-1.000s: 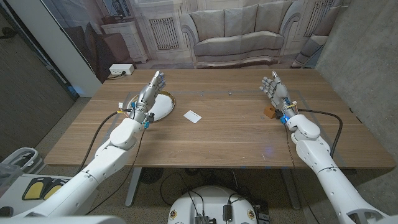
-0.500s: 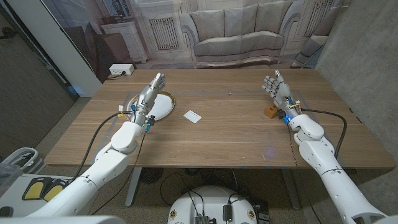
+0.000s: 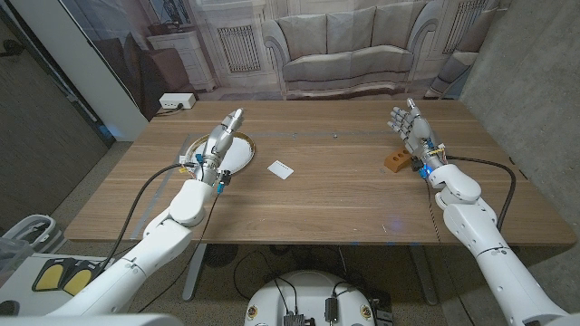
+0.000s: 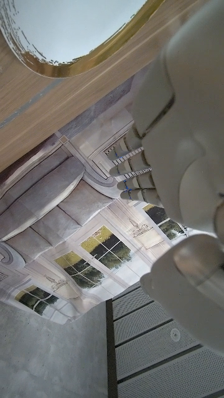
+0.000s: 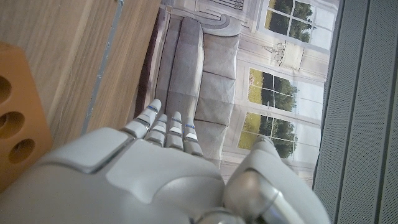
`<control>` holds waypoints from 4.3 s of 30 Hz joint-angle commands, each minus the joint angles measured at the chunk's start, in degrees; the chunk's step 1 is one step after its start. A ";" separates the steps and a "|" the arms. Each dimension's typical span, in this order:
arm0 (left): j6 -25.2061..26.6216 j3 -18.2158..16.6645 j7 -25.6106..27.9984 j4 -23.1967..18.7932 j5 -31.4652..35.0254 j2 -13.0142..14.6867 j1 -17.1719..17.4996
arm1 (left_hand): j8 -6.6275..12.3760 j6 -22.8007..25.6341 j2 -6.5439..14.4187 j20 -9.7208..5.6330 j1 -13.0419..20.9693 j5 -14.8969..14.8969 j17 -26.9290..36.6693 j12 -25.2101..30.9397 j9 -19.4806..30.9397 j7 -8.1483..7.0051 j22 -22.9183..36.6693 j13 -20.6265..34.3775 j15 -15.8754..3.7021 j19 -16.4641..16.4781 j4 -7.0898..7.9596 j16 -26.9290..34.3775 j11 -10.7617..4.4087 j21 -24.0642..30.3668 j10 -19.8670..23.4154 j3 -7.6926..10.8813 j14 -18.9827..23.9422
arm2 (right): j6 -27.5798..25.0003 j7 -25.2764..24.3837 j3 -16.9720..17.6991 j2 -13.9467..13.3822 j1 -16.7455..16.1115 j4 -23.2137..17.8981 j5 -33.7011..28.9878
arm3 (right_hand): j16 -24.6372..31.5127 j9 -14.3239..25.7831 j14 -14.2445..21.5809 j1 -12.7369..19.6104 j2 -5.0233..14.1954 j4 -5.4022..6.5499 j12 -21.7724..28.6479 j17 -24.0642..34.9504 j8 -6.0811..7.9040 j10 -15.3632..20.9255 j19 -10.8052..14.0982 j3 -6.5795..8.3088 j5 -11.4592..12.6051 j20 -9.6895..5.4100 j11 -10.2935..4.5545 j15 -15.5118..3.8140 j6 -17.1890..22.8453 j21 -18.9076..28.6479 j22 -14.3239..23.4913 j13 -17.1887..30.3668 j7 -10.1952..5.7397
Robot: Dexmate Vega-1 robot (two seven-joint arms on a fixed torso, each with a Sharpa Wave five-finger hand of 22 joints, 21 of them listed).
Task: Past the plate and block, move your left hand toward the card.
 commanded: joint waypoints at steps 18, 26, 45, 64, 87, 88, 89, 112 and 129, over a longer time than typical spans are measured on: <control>10.89 3.54 9.72 -4.90 14.69 1.75 -1.21 | 0.07 1.27 0.57 -3.34 1.22 0.98 0.19 0.23 0.17 -0.58 0.28 0.22 -0.83 0.65 -0.54 -0.24 -0.61 0.29 1.16 -0.24 0.92 | -1.95 0.68 1.09 -1.43 -2.25 -2.34 -0.23 | -0.28 0.18 0.71 -0.08 0.18 -0.19 0.04 0.18 0.21 0.56 0.70 -0.06 0.34 -1.25 -0.10 -0.18 0.94 -0.40 0.25 0.28 -0.06; 16.60 4.81 12.56 -7.60 19.82 2.44 -1.25 | 0.06 1.67 0.76 -3.29 1.56 1.14 0.19 0.22 0.17 -0.85 0.28 0.22 -1.10 0.89 -0.67 -0.23 -0.80 0.31 1.57 -0.22 1.32 | -1.53 1.52 1.40 -1.74 -2.47 -2.30 -0.01 | -0.29 0.18 0.76 -0.10 0.20 -0.22 0.02 0.18 0.18 0.58 0.75 -0.10 0.34 -1.23 -0.18 -0.13 0.98 -0.54 0.26 0.28 -0.09; 23.35 8.52 17.46 -8.79 28.20 3.17 -2.28 | 0.03 2.54 1.26 -3.42 2.42 1.54 0.17 0.26 0.19 -1.45 0.29 0.24 -1.68 1.35 -0.99 -0.25 -1.23 0.33 2.70 -0.10 2.14 | -0.98 1.62 2.54 -2.18 -3.74 -3.00 0.26 | -0.36 0.18 0.70 -0.48 -0.06 -0.22 0.07 0.22 0.11 0.95 0.73 -0.45 0.33 -0.95 -0.04 -0.03 1.09 -1.03 0.28 0.28 -0.36; 27.32 11.57 17.66 -9.42 32.37 3.32 -4.05 | 0.22 4.23 1.72 -3.30 3.27 1.96 0.19 0.29 0.21 -1.66 0.35 0.26 -2.03 2.58 -1.28 -0.01 -1.56 0.63 4.10 -0.10 3.87 | -1.09 1.64 2.72 -2.30 -3.84 -2.91 0.18 | -0.39 0.18 0.73 -0.65 -0.12 -0.27 0.04 0.21 0.16 1.11 0.80 -0.64 0.36 -0.96 0.02 0.00 1.46 -1.44 0.29 0.28 -0.29; 35.76 13.63 17.51 -12.94 38.70 4.96 -4.20 | 0.20 5.68 2.09 -3.27 3.89 2.32 0.22 0.26 0.23 -1.79 0.43 0.29 -2.04 3.10 -1.45 -0.13 -1.79 0.62 5.60 -0.29 4.88 | -1.02 0.30 2.93 -2.33 -5.07 -4.85 -0.33 | -0.41 0.18 0.82 -0.72 -0.04 -0.35 0.01 0.19 0.15 1.29 0.76 -0.75 0.41 -0.86 0.06 -0.11 1.74 -1.93 0.30 0.28 -0.42; 36.37 13.79 17.37 -13.16 39.10 5.03 -4.25 | 0.21 5.74 2.10 -3.26 3.91 2.33 0.22 0.24 0.23 -1.76 0.43 0.29 -2.03 3.12 -1.45 -0.15 -1.74 0.63 5.59 -0.30 4.88 | -0.83 0.33 2.95 -2.39 -5.16 -4.88 -0.41 | -0.42 0.18 0.81 -0.72 -0.04 -0.35 0.01 0.19 0.15 1.31 0.76 -0.76 0.41 -0.86 0.00 -0.13 1.75 -1.95 0.31 0.28 -0.42; 36.86 13.92 17.25 -13.37 39.41 5.09 -4.28 | 0.22 5.83 2.12 -3.30 3.95 2.34 0.23 0.22 0.23 -1.74 0.43 0.29 -2.06 3.16 -1.46 -0.15 -1.84 0.63 5.61 -0.30 4.92 | -0.68 0.38 2.95 -2.44 -5.21 -4.87 -0.48 | -0.40 0.18 0.86 -0.73 -0.04 -0.35 0.02 0.19 0.14 1.35 0.78 -0.76 0.41 -0.87 0.01 -0.15 1.74 -1.96 0.31 0.28 -0.41; 45.70 17.56 15.47 -15.38 47.00 5.21 -6.04 | 0.20 6.79 2.35 -3.26 4.33 2.54 0.24 0.12 0.24 -2.09 0.45 0.31 -2.34 3.25 -1.56 -0.32 -2.09 0.52 6.39 -0.45 5.32 | -0.73 -0.43 4.03 -2.52 -6.75 -6.39 0.16 | -0.16 0.18 1.67 -0.87 0.05 -0.40 0.22 0.22 0.09 2.13 0.78 -0.90 0.45 -0.78 0.03 -0.17 1.89 -2.46 0.33 0.29 -0.50; 50.97 20.00 11.62 -16.58 50.71 5.45 -7.58 | 0.40 8.42 2.64 -3.35 4.76 2.73 0.23 0.15 0.25 -2.26 0.46 0.34 -2.63 3.29 -1.65 -0.47 -2.33 0.40 7.58 -0.59 5.68 | -0.72 -0.10 3.98 -2.56 -6.71 -6.26 0.37 | -0.18 0.18 1.86 -0.92 0.13 -0.45 0.22 0.23 0.05 2.33 0.96 -0.97 0.46 -0.78 -0.07 -0.15 1.93 -2.73 0.34 0.30 -0.53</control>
